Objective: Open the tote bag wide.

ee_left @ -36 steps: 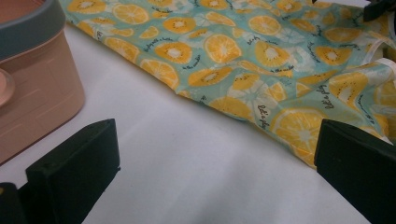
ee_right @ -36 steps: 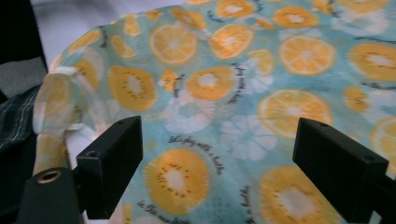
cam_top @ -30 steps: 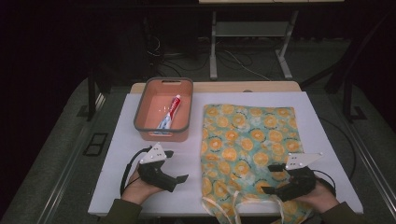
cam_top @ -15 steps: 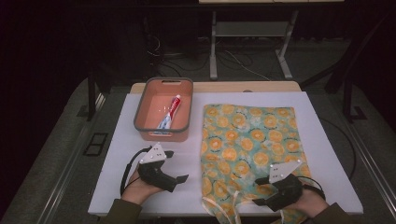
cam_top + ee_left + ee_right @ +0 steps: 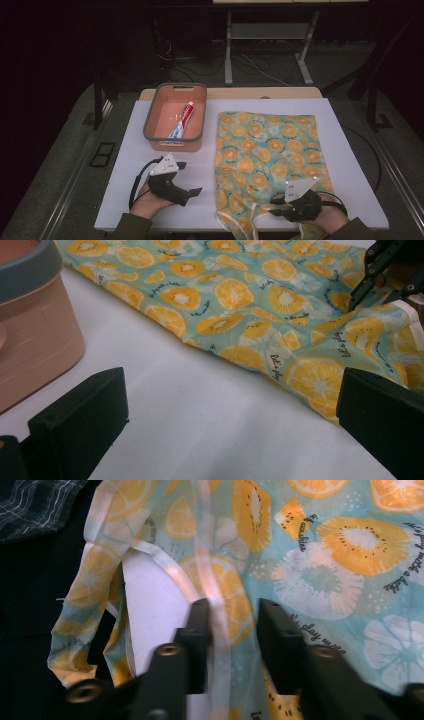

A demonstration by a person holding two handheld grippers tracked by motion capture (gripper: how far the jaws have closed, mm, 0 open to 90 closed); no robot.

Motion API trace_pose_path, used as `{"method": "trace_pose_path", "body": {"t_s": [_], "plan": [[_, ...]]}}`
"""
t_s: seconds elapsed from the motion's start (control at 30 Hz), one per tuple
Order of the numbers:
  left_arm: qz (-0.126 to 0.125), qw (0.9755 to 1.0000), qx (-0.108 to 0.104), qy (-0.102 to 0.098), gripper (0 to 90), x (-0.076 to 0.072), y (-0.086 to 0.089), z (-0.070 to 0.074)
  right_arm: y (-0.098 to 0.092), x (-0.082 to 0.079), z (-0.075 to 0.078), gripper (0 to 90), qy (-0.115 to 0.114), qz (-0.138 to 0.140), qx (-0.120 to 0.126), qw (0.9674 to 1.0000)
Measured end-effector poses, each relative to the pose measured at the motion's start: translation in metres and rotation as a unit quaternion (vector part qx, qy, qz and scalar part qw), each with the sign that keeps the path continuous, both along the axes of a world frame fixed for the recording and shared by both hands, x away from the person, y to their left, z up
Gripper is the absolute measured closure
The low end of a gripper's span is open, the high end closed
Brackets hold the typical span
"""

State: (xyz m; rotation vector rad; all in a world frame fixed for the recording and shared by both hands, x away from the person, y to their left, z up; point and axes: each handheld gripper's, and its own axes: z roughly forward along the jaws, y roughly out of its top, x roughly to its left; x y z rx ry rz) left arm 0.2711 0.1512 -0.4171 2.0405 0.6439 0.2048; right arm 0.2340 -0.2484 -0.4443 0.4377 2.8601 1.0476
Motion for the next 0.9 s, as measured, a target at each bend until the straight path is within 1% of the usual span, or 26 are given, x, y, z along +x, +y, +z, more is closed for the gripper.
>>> {"method": "trace_pose_path", "body": {"t_s": [0.03, 0.07, 0.1, 0.13, 0.17, 0.33, 0.43, 0.6, 0.63, 0.67, 0.7, 0.77, 0.8, 0.87, 0.9], "plan": [[0.000, 1.0000, 0.000, 0.000, 0.0, 0.000, 0.000, 0.000, 0.000, 0.000, 0.000, 78.9, -0.001, -0.001, 0.000, 1.0000], [0.000, 1.0000, 0.001, 0.000, 0.0, 0.000, 0.000, 0.000, 0.000, 0.001, 0.000, 81.2, 0.002, -0.002, 0.002, 1.0000], [-0.001, 1.0000, 0.001, -0.001, 0.0, 0.000, 0.000, 0.000, 0.000, 0.001, 0.000, 81.2, 0.002, -0.002, 0.002, 1.0000], [-0.001, 1.0000, 0.001, 0.000, 0.0, 0.000, 0.000, 0.000, 0.000, 0.001, 0.000, 88.0, -0.002, -0.004, 0.000, 1.0000], [0.000, 1.0000, 0.002, 0.000, 0.0, 0.000, 0.000, 0.000, 0.000, 0.002, 0.000, 88.6, -0.001, -0.005, 0.000, 1.0000], [-0.002, 1.0000, 0.002, 0.000, 0.0, 0.000, -0.001, 0.000, 0.000, 0.002, 0.000, 89.6, 0.002, -0.008, 0.002, 1.0000], [-0.002, 1.0000, 0.002, 0.000, 0.0, 0.000, -0.001, 0.000, 0.000, 0.004, 0.000, 89.8, 0.011, -0.013, 0.007, 0.9998], [-0.002, 1.0000, 0.000, -0.001, 0.0, 0.000, 0.000, 0.000, 0.012, 0.011, 0.003, 89.8, 0.011, -0.022, 0.018, 0.9995], [-0.002, 1.0000, 0.000, -0.001, 0.0, 0.000, 0.000, 0.000, 0.012, 0.011, 0.003, 89.8, 0.011, -0.022, 0.018, 0.9995], [-0.002, 1.0000, -0.001, 0.000, 0.0, 0.000, 0.000, 0.000, 0.016, 0.016, 0.003, 89.9, 0.012, -0.031, 0.021, 0.9992], [-0.002, 1.0000, -0.001, 0.000, 0.0, 0.000, 0.000, 0.000, 0.016, 0.016, 0.003, 89.9, 0.012, -0.031, 0.021, 0.9992], [-0.002, 1.0000, -0.001, 0.000, 0.0, 0.000, 0.000, 0.000, 0.022, 0.025, 0.005, 89.9, 0.010, -0.044, 0.027, 0.9986], [-0.002, 1.0000, -0.002, 0.001, 0.0, 0.000, 0.000, 0.000, 0.022, 0.025, 0.005, 89.9, 0.010, -0.044, 0.027, 0.9986], [-0.002, 1.0000, -0.003, 0.001, 0.0, 0.000, 0.000, 0.000, 0.028, 0.033, 0.006, 89.9, 0.009, -0.059, 0.031, 0.9977], [-0.002, 1.0000, -0.002, 0.001, 0.0, 0.001, 0.000, 0.000, 0.028, 0.033, 0.006, 89.9, 0.009, -0.059, 0.031, 0.9977]]}}
